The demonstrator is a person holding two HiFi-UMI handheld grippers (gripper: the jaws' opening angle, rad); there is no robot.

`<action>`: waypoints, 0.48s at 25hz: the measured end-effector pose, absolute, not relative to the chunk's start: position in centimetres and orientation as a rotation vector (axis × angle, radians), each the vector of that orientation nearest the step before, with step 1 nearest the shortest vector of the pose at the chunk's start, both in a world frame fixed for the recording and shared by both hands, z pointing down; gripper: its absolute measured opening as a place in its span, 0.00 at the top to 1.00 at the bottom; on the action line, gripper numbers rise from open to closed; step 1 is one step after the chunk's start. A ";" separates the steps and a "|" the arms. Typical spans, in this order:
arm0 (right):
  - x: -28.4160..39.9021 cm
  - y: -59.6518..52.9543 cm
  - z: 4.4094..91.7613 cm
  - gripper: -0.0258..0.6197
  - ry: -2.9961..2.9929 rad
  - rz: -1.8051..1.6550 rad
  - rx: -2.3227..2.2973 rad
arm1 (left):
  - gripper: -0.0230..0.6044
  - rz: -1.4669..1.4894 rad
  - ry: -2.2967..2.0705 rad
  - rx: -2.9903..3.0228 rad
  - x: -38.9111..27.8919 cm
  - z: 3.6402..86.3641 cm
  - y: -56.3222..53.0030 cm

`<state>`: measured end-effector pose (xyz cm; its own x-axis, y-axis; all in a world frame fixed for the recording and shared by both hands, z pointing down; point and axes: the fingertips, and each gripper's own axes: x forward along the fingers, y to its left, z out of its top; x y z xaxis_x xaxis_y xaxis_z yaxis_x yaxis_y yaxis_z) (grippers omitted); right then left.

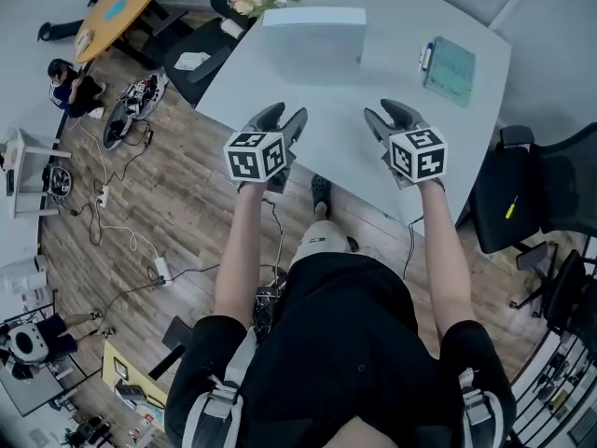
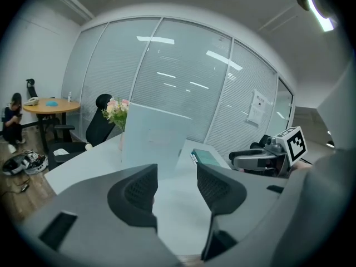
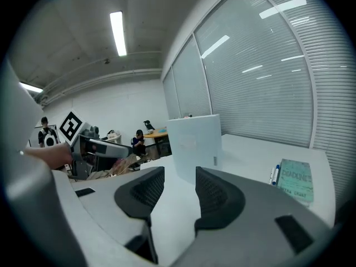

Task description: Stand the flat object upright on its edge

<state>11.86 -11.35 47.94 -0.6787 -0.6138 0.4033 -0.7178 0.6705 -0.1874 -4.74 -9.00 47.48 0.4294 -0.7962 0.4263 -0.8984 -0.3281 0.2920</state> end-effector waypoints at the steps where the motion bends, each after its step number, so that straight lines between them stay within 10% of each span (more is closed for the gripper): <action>1: 12.2 -10.0 48.1 0.67 -2.585 0.481 1.054 | 0.59 0.273 -1.431 2.195 -4.1 47.7 -7.5; 12: 15.5 1.5 46.7 0.73 -2.629 0.470 1.056 | 0.69 0.187 -1.425 2.259 1.9 46.0 4.4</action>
